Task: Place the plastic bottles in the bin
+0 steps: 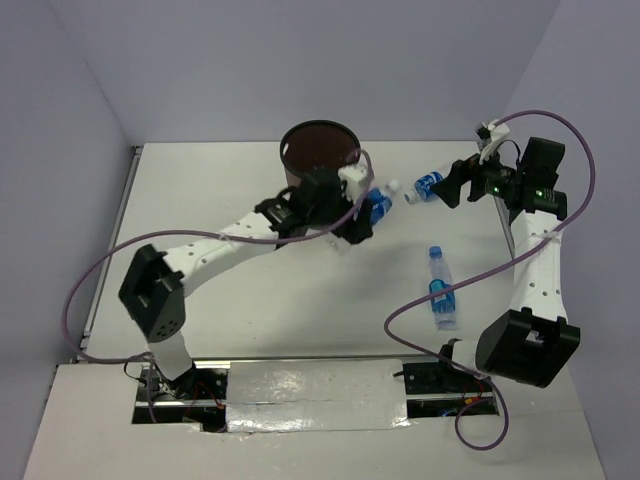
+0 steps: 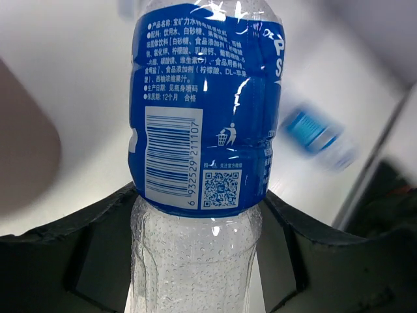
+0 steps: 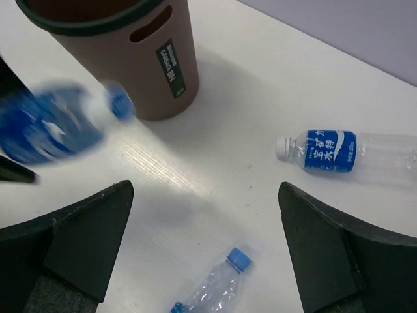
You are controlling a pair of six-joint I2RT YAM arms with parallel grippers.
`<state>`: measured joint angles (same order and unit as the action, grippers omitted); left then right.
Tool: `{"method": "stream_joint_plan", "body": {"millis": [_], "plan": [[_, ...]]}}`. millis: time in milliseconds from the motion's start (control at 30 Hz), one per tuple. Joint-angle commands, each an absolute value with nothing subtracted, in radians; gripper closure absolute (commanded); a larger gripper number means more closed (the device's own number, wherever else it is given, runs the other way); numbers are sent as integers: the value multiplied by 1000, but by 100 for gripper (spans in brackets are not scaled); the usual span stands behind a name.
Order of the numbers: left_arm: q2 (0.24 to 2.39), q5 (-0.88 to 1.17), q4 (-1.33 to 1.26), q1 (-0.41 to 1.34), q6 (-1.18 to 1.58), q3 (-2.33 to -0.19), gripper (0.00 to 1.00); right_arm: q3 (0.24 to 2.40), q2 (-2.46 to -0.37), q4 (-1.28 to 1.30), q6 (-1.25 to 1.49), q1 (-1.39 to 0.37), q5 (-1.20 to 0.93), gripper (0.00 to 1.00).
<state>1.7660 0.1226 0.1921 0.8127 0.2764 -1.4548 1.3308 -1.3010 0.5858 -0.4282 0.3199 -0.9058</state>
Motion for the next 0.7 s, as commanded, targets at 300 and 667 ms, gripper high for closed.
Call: {"method": "stream_joint_plan", "body": {"millis": [300,667], "plan": [[1759,295,5,457,437,-1850,44,1261,-1267,673,-569,328,-836,0],[1982,324,-26,387,466,-2013,6,1175,-1324,883,-779,316,-684,0]]}}
